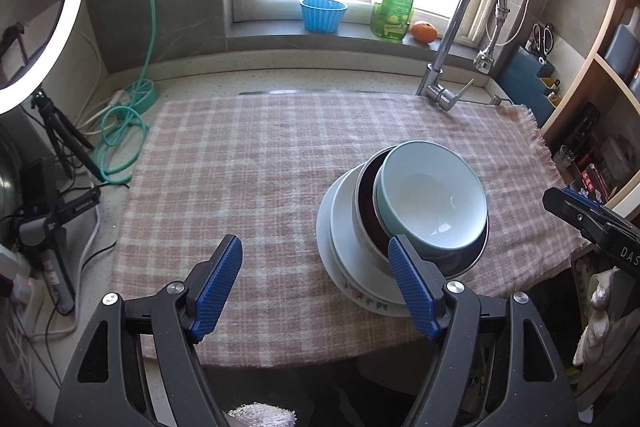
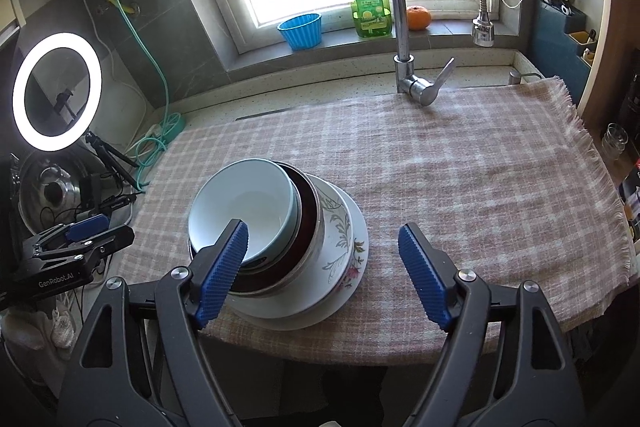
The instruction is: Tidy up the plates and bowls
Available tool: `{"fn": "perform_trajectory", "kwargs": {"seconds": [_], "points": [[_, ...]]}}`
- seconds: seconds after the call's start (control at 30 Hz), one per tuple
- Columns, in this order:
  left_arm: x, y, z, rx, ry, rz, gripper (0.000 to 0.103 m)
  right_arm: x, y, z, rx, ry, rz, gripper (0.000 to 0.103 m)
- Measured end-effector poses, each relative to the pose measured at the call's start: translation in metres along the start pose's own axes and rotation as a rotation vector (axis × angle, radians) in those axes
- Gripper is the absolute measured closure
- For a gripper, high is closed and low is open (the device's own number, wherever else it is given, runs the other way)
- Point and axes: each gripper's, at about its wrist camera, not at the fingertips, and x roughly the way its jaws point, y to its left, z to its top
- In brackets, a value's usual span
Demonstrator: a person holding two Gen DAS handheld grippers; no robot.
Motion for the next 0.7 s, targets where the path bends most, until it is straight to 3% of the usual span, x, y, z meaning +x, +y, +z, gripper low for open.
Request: {"fn": "perform_trajectory", "kwargs": {"seconds": [0.7], "points": [[0.0030,-0.0049,0.0010,-0.003,0.014,-0.004,0.027,0.0048,-0.0021,-0.0012,0.003,0.015,0.007,0.023]]}}
